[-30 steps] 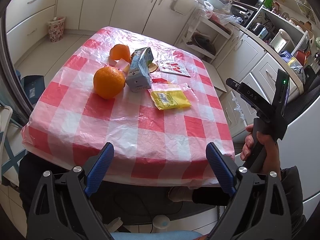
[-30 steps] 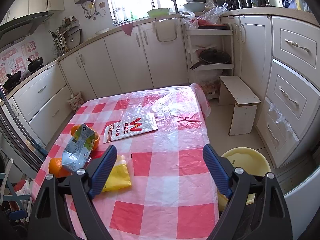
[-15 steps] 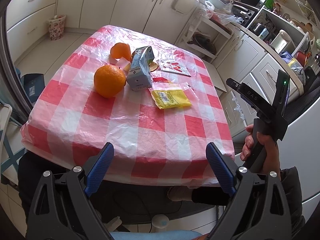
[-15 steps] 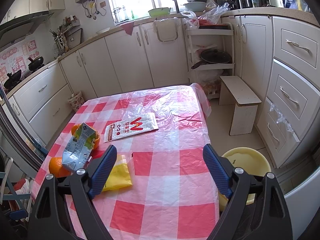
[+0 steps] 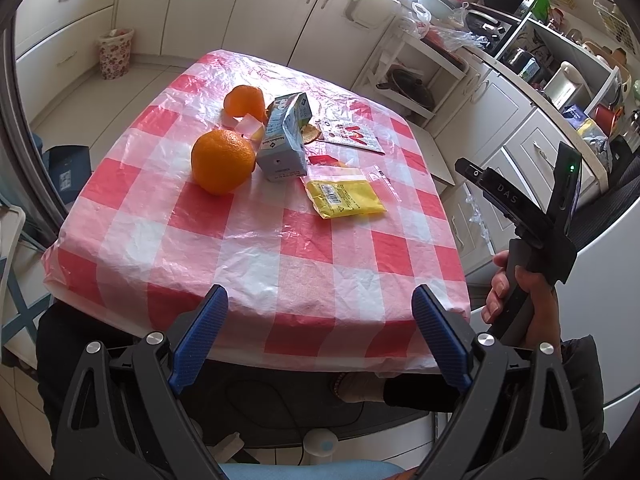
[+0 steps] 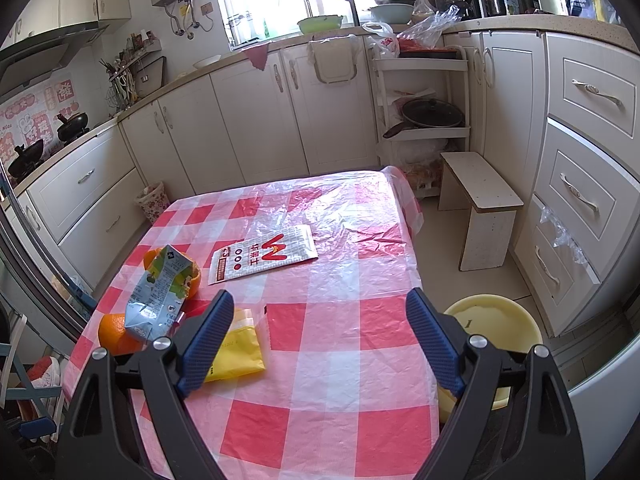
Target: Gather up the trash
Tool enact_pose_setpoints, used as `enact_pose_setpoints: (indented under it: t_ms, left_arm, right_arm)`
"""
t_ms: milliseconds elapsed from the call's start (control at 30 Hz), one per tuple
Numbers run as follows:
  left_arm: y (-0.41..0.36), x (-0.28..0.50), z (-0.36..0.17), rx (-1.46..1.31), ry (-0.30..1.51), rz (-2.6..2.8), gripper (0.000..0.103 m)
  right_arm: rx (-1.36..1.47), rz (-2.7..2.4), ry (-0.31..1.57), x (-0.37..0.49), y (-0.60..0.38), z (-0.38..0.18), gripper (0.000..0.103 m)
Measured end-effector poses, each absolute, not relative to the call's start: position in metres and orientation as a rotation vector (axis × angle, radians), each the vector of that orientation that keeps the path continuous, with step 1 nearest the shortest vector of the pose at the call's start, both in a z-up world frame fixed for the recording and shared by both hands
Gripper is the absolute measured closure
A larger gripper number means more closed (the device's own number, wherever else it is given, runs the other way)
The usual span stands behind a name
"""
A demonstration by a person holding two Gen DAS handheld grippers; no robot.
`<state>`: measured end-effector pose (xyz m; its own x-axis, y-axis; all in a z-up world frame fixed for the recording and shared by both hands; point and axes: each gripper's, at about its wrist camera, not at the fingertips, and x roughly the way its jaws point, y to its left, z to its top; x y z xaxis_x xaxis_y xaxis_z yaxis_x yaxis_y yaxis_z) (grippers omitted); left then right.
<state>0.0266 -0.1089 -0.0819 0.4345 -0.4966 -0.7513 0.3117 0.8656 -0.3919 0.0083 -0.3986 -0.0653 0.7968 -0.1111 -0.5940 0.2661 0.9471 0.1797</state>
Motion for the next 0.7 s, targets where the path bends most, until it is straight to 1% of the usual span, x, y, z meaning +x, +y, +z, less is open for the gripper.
enact_pose_setpoints:
  t_ms: [700]
  left_arm:
    - [-0.1001,0.0294,-0.0850,-0.222,1.008,-0.474,0.014]
  right_arm:
    - [0.254,-0.191,0.622,0.0082,-0.3951,-0.0663,0.019]
